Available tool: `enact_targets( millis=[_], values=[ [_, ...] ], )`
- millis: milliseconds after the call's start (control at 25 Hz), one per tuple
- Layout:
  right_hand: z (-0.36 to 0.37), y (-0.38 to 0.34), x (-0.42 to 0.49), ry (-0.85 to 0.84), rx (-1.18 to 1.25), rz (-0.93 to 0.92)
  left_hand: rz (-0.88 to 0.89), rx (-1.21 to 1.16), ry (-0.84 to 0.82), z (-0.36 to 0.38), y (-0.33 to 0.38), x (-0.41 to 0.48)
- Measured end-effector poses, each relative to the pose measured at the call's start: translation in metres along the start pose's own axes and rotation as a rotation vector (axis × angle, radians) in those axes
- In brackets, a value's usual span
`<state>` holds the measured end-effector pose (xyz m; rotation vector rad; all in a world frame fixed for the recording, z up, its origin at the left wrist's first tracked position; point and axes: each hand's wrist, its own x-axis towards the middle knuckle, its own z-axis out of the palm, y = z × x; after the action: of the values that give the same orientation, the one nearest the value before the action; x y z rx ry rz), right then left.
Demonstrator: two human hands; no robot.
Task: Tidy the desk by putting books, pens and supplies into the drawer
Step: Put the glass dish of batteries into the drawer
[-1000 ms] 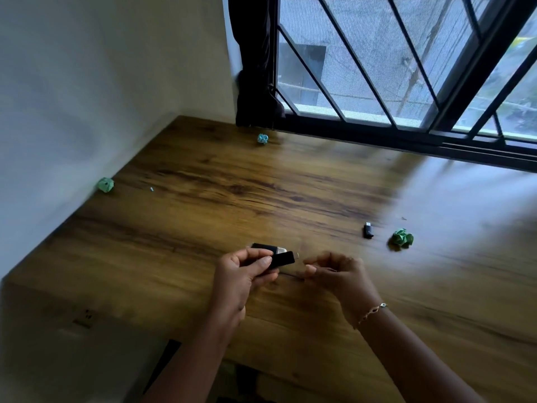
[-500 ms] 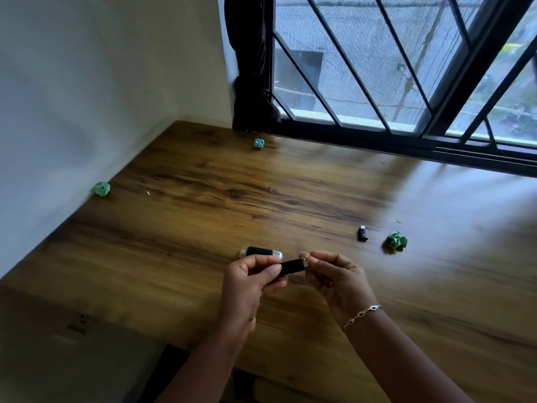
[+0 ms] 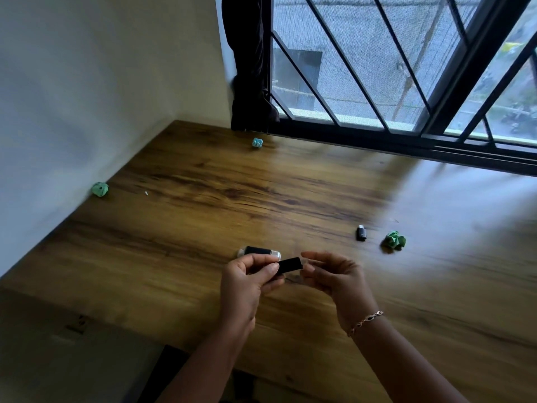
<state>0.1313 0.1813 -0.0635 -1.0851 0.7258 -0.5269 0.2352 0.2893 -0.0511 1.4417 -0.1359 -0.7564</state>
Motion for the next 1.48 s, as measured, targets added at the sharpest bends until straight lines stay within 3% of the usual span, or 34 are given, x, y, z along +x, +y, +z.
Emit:
enact_targets(
  millis=[720, 1480],
  values=[
    [-0.01, 0.001, 0.005, -0.066, -0.254, -0.316, -0.151, 0.023, -0.095, 0.002, 0.021, 0.003],
    [-0.01, 0.004, 0.012, -0.072, -0.324, -0.328, -0.13, 0.057, -0.138, -0.005, 0.016, 0.012]
  ],
)
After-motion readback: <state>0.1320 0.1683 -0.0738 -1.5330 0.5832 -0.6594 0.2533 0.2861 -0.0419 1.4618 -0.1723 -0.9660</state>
